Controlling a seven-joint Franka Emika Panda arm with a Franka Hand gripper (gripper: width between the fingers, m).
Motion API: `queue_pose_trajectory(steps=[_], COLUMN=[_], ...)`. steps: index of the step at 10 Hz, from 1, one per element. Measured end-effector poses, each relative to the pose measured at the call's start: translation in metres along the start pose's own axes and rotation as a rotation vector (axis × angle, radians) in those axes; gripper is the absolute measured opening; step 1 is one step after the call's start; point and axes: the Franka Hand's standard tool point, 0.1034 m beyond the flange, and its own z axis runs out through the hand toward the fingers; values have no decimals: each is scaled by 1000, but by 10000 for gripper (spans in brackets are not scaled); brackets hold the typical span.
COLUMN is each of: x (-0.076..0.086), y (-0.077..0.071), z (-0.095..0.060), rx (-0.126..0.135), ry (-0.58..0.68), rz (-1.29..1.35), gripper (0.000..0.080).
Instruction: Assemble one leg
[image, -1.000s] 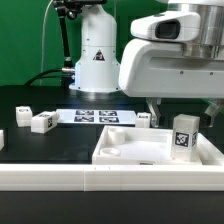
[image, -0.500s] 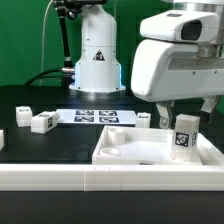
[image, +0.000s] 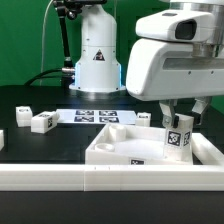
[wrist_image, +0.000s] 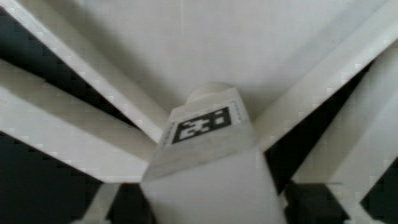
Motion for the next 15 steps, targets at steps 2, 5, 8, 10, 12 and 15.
queue_pose_trajectory(steps=[2,5,8,10,12,15], x=[-5,-8,-9,-9,-9,-9], y=[9,14,14,14,14,14], z=[-1,0,0,0,0,0], rx=[-6,-16,-16,-16,-16,-16], ry=[-6,-16,-17,-17,-18,-18], rz=[172,204,205,205,205,205], gripper=[342,343,523,626,648,649])
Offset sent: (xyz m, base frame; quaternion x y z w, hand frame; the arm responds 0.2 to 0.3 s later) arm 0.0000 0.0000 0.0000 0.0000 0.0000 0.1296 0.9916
